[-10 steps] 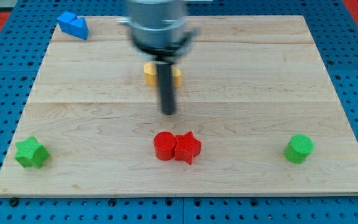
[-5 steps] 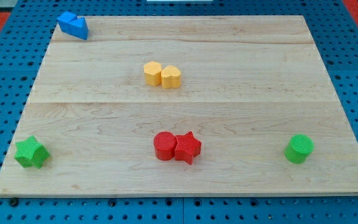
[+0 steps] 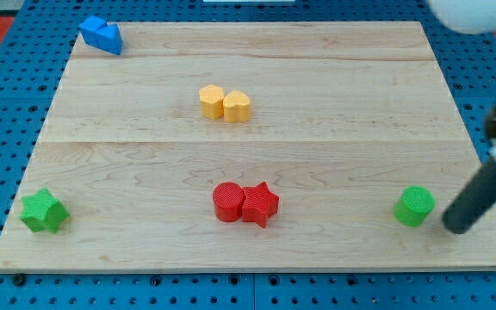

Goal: Slide the green circle up and left a bit

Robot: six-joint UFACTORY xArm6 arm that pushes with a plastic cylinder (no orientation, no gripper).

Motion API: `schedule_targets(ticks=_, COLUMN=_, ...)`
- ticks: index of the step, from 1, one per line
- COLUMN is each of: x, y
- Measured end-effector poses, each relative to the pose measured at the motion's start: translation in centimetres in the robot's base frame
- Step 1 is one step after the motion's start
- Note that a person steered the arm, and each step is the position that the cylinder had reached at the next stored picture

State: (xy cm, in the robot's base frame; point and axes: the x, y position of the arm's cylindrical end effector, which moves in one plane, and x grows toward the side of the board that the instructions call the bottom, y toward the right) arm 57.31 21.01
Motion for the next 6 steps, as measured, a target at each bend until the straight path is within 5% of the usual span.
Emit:
schedule_targets(ticks=2, x=-4.6, y=-8.8)
schedule_targets(ticks=4, x=-3.7, y=-2.7)
schedule_targets(ticks=6, x=-7.3, y=-8.5)
